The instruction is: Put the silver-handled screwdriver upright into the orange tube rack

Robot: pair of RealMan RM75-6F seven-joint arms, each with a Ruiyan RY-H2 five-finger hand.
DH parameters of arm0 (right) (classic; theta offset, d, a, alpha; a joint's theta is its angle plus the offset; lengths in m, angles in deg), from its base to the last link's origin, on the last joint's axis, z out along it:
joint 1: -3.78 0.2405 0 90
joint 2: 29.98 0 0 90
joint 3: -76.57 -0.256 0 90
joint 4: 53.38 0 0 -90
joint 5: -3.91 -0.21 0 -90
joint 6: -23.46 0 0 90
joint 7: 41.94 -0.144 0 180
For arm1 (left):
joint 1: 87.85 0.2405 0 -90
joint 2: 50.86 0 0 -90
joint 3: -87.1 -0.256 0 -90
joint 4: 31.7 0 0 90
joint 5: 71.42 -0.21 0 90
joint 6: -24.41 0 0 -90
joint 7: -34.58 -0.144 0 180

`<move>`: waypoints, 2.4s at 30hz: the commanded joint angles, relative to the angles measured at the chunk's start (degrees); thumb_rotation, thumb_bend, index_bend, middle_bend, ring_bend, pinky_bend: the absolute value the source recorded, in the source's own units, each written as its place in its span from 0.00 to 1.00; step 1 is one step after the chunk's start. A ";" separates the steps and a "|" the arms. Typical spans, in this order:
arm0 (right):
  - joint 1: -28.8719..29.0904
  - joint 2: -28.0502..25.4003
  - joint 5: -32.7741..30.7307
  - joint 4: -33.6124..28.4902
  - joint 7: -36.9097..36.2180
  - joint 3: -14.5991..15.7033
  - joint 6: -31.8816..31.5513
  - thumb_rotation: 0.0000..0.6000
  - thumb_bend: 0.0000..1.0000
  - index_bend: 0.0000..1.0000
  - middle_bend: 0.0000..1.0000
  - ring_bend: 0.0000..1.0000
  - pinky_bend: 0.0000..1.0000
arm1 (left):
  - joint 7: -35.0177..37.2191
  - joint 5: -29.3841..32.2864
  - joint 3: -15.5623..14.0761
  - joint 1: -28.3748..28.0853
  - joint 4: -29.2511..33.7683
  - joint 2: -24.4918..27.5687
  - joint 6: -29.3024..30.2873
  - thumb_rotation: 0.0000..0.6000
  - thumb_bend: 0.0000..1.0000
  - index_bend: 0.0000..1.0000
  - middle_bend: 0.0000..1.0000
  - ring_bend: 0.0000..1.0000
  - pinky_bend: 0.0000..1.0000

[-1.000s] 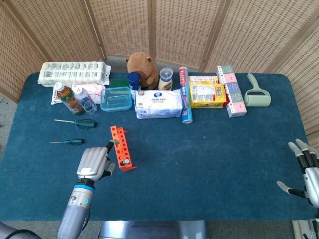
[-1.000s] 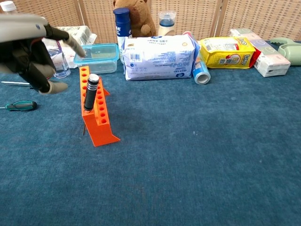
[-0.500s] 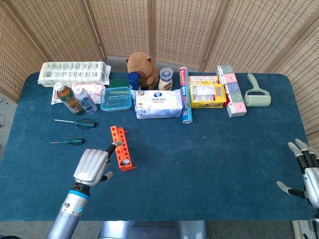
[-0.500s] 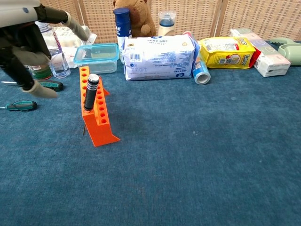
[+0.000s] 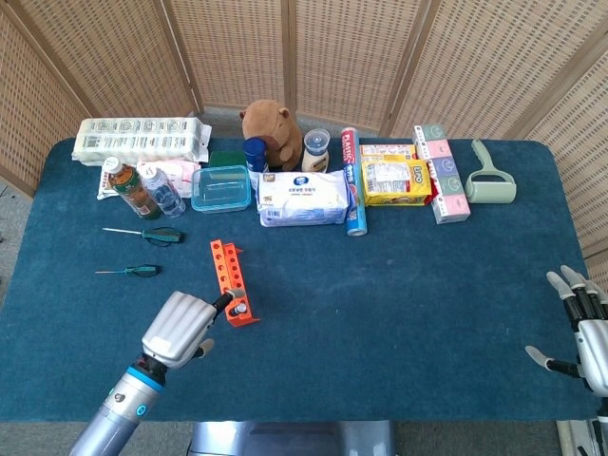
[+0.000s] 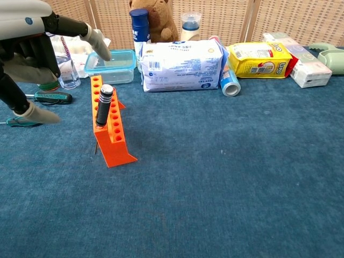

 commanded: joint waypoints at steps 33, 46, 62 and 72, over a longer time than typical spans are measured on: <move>0.05 0.36 -0.16 -0.30 1.23 0.05 0.25 1.00 0.00 0.04 0.00 0.00 0.00 | 10.70 -6.96 2.51 -2.18 -6.31 9.66 -15.53 1.00 0.17 0.28 0.96 0.95 1.00; -0.01 0.02 -0.17 -0.15 0.23 -0.02 0.13 1.00 0.00 0.04 0.00 0.00 0.00 | 5.10 0.97 3.53 -3.66 -6.36 6.82 -16.87 1.00 0.17 0.30 0.96 0.95 1.00; 0.01 -0.10 -0.36 -0.08 -0.16 -0.09 0.23 1.00 0.00 0.04 0.00 0.00 0.00 | 3.74 1.41 2.80 -3.11 -4.17 8.13 -15.28 1.00 0.17 0.30 0.96 0.95 1.00; -0.02 -0.11 -0.43 -0.13 -0.12 -0.09 0.24 1.00 0.00 0.04 0.00 0.00 0.00 | 4.89 1.02 3.17 -3.18 -3.92 8.78 -15.58 1.00 0.17 0.30 0.96 0.95 1.00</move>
